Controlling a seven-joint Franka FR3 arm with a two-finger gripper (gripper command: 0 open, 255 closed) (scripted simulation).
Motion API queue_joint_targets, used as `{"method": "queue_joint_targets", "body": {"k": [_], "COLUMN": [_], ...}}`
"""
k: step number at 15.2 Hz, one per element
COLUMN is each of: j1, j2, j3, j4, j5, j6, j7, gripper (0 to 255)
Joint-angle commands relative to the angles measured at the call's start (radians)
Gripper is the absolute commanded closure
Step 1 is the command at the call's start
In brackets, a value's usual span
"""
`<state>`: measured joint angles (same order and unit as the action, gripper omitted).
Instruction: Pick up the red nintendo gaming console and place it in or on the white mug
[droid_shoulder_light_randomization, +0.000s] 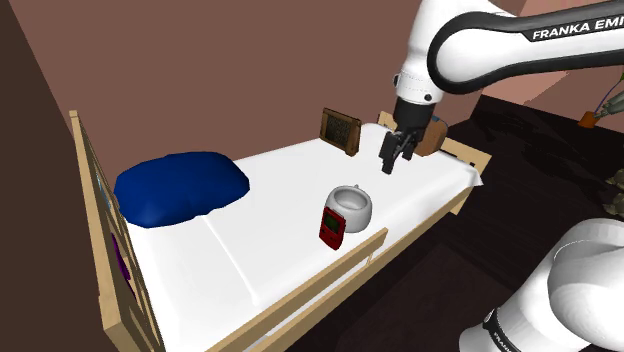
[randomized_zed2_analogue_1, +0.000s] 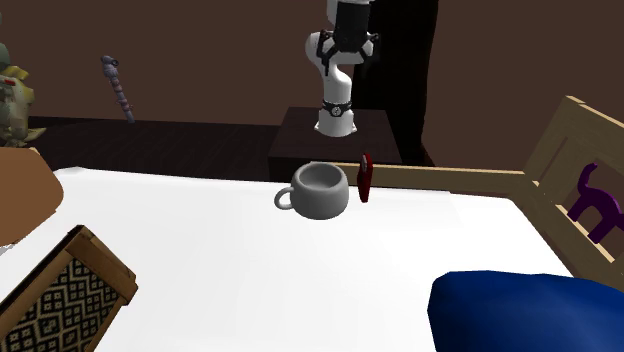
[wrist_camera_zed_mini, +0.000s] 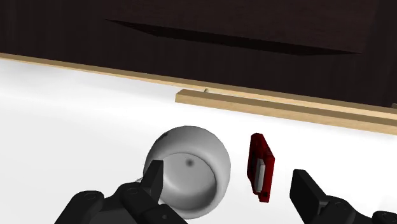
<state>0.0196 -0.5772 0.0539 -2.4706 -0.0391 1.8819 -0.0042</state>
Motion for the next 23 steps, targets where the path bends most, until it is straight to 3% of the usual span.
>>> {"method": "queue_joint_targets", "body": {"k": [1,8,16,23], "j1": [0.004,0.018,0.032,0.032], "j2": [0.051,0.282,0.588,0.659], "j3": [0.010,0.055,0.096,0.092], "j4": [-0.014,-0.005,0.092,0.076], "j5": [0.005,0.012,-0.026,-0.050], "j6": [0.068,0.294,0.505,0.590], "j7": [0.015,0.084,0.178,0.196], "gripper": [0,0,0,0]}}
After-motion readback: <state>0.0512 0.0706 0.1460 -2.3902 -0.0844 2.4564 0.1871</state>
